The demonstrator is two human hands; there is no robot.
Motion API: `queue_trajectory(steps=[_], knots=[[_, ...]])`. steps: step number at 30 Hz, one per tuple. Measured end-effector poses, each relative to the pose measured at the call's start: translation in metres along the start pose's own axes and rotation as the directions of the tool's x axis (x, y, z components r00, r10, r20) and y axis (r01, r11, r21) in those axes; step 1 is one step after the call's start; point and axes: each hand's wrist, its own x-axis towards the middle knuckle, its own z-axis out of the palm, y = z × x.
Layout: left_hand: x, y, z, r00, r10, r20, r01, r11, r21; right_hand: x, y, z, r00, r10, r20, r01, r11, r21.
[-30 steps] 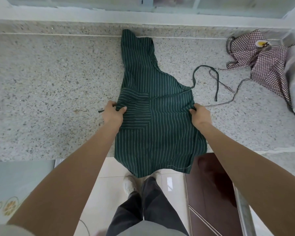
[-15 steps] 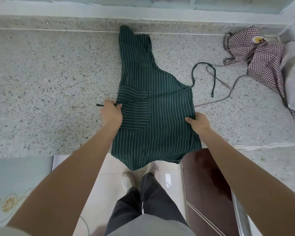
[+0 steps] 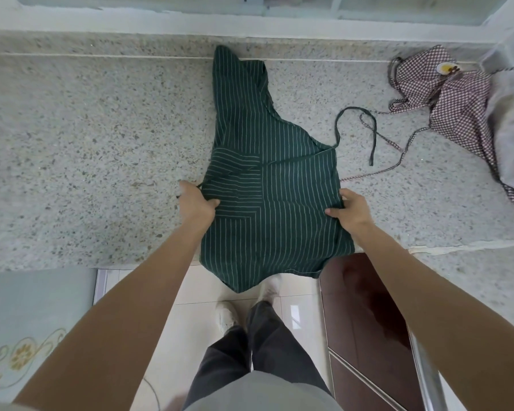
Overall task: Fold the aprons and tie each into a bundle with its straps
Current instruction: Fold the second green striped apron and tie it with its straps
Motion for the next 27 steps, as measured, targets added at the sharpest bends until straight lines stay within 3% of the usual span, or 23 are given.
queue_trajectory(steps=[4, 6, 9, 11, 14, 16, 18, 20, 23, 25, 27], knots=[[0.009, -0.005, -0.002, 1.0, -0.012, -0.025, 0.012, 1.0, 0.019, -0.007, -0.012, 0.002, 0.988, 0.01, -0.154, -0.021, 0.997, -0.069], [0.012, -0.012, 0.002, 0.999, 0.016, 0.037, -0.018, 0.999, 0.049, -0.015, -0.011, 0.005, 0.996, 0.089, -0.019, -0.089, 0.996, -0.007], [0.015, -0.02, 0.008, 0.997, 0.025, 0.077, -0.027, 0.999, 0.027, -0.025, -0.003, 0.007, 0.969, 0.167, 0.181, -0.15, 0.983, -0.103], [0.017, -0.022, 0.01, 0.998, 0.019, 0.054, -0.018, 1.0, -0.019, -0.026, 0.005, 0.008, 0.98, 0.136, 0.145, -0.111, 0.979, -0.17], [0.022, -0.024, 0.008, 1.0, -0.017, -0.01, 0.016, 0.992, -0.125, -0.028, 0.009, 0.009, 0.991, 0.1, -0.086, -0.117, 0.969, -0.219], [0.023, -0.026, 0.006, 0.999, -0.039, -0.032, 0.032, 0.981, -0.19, -0.03, 0.011, 0.01, 0.966, 0.137, -0.218, -0.171, 0.975, -0.143], [0.019, -0.028, 0.002, 1.0, 0.002, 0.023, 0.004, 0.967, -0.254, -0.032, 0.014, 0.013, 0.954, 0.161, -0.253, -0.175, 0.984, -0.033], [0.01, -0.032, -0.003, 0.971, 0.117, 0.209, -0.044, 0.945, -0.324, -0.036, 0.015, 0.016, 0.954, 0.148, -0.262, -0.138, 0.989, 0.056], [0.004, -0.039, -0.008, 0.851, 0.291, 0.436, -0.223, 0.954, -0.203, -0.038, 0.02, 0.019, 0.964, 0.077, -0.255, -0.068, 0.997, 0.043], [0.003, -0.042, -0.008, 0.849, 0.337, 0.407, -0.308, 0.941, -0.136, -0.042, 0.016, 0.022, 0.98, 0.034, -0.197, -0.027, 0.999, 0.041], [0.0, -0.042, -0.006, 0.882, 0.351, 0.315, -0.346, 0.935, -0.071, -0.045, 0.013, 0.025, 0.992, 0.08, -0.101, -0.061, 0.981, 0.183]])
